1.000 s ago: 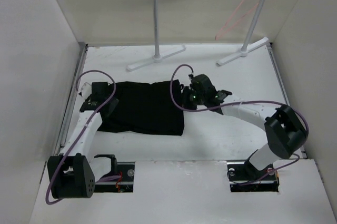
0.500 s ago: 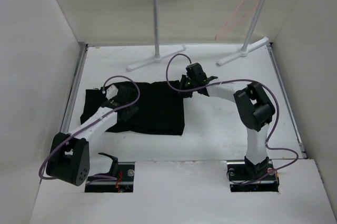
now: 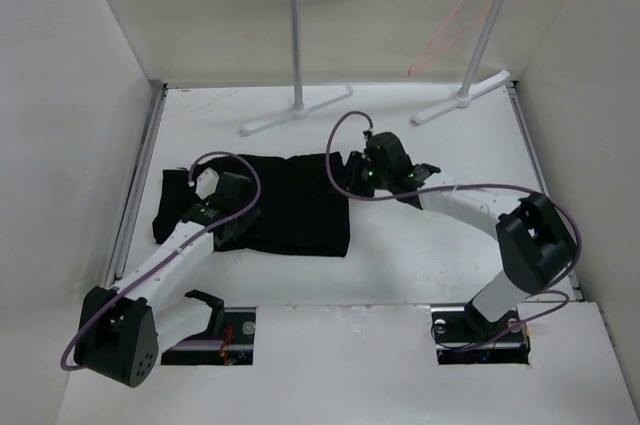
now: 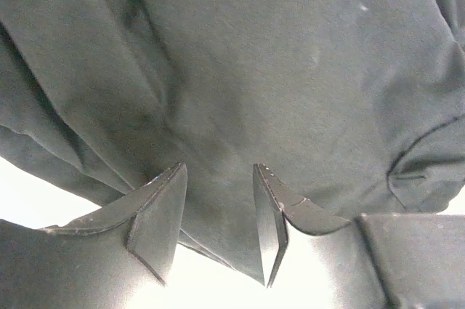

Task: Place the trousers on the hanger
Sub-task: Fold the trousers at the center of the board, then pick up the hanger from the clothesline.

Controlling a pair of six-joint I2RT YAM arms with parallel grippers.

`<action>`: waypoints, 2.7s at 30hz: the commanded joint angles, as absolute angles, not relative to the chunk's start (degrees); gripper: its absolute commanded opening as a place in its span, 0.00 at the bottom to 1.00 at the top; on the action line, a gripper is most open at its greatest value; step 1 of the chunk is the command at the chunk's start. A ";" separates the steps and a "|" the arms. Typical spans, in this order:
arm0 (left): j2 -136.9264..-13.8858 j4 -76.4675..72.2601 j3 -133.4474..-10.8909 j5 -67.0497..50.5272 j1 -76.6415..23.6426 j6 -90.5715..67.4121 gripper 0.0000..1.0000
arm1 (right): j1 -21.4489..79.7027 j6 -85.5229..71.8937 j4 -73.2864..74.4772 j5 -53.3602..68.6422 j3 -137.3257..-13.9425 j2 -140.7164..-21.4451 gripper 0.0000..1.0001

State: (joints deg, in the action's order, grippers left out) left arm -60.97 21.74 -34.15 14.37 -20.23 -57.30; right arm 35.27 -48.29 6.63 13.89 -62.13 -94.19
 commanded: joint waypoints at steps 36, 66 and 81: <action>-65.83 21.27 -41.13 13.88 -23.77 -56.34 0.44 | 34.76 -53.44 5.70 10.73 -29.26 -72.17 0.33; -68.03 22.76 -48.78 15.38 -30.19 -49.83 0.25 | 1.63 -38.40 17.93 14.85 -109.32 -99.56 0.55; -69.17 22.68 -47.37 15.29 -30.98 -50.54 0.27 | 1.54 -40.17 12.48 24.52 -119.27 -108.64 0.18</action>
